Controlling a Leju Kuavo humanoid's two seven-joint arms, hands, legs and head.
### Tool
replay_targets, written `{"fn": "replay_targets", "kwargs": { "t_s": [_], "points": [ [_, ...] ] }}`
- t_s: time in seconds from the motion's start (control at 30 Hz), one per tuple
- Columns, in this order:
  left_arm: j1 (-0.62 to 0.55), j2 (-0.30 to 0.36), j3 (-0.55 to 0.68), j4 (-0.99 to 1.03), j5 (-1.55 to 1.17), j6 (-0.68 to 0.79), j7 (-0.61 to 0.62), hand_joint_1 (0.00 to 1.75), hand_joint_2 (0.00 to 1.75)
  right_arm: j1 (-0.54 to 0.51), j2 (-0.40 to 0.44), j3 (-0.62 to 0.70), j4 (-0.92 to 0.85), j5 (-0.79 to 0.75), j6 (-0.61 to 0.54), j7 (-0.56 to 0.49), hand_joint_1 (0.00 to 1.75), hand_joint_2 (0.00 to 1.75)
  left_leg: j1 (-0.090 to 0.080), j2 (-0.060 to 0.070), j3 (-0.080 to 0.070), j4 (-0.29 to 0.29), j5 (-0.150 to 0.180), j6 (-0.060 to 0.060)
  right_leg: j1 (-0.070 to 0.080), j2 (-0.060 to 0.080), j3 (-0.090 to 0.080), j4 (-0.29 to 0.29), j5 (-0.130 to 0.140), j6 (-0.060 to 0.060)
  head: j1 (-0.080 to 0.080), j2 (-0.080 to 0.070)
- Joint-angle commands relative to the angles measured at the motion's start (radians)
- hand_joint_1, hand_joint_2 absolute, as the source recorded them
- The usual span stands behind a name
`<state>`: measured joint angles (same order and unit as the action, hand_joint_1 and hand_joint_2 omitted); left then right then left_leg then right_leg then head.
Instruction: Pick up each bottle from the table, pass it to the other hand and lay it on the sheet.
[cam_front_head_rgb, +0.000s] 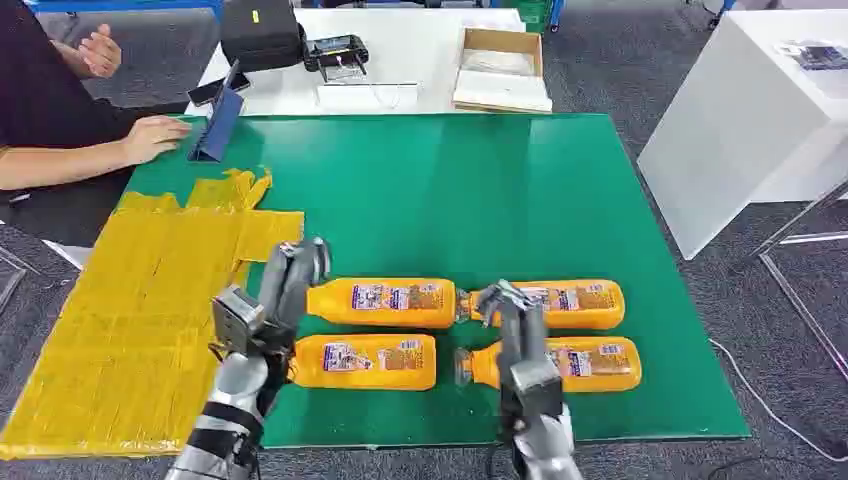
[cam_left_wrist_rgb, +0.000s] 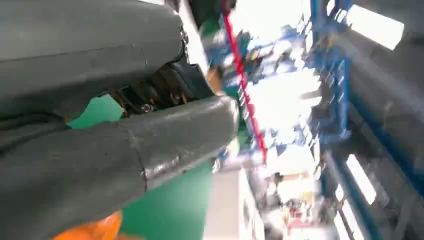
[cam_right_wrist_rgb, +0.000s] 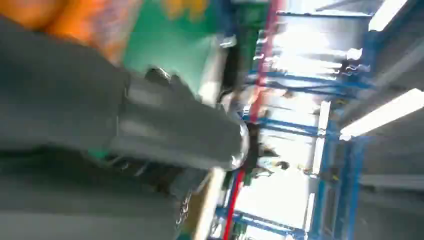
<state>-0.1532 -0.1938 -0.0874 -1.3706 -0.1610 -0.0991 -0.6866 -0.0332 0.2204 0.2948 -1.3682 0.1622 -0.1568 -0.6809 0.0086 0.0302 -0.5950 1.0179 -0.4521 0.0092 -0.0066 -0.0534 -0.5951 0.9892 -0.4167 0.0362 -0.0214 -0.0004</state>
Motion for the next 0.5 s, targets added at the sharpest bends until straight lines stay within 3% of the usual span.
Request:
{"fn": "replay_targets", "kwargs": {
  "t_s": [0.03,0.2,0.23,0.5],
  "points": [
    [0.003,-0.02,-0.025,0.109,0.06,0.025,0.063,0.0,0.0,0.131,-0.05,-0.03,-0.2,0.143,-0.04,0.015,0.0,0.0,-0.002,0.004,0.008,-0.003,-0.002,0.0,-0.003,0.011,0.004,-0.001,-0.001,-0.001,-0.002,0.0],
    [0.006,-0.029,-0.021,0.091,0.062,0.022,0.067,0.0,0.0,0.123,-0.072,-0.008,-0.188,0.166,-0.051,0.034,0.0,0.0,-0.003,0.007,0.005,-0.001,-0.002,0.001,-0.002,0.01,0.001,-0.001,0.0,0.0,-0.001,0.0],
    [0.006,-0.033,-0.025,0.084,0.063,0.025,0.073,0.0,0.0,0.121,-0.077,-0.005,-0.191,0.163,-0.042,0.041,0.0,1.75,-0.003,0.007,0.006,-0.002,-0.002,0.001,-0.002,0.011,0.002,-0.002,0.0,0.0,-0.001,0.0],
    [-0.019,-0.03,-0.032,0.106,0.076,0.056,0.079,0.0,0.0,0.027,-0.143,0.051,-0.062,0.202,0.059,0.136,0.0,1.75,-0.003,0.008,0.007,-0.002,-0.001,0.003,-0.002,0.012,0.003,-0.002,0.001,0.0,-0.001,0.0]
  ]
}}
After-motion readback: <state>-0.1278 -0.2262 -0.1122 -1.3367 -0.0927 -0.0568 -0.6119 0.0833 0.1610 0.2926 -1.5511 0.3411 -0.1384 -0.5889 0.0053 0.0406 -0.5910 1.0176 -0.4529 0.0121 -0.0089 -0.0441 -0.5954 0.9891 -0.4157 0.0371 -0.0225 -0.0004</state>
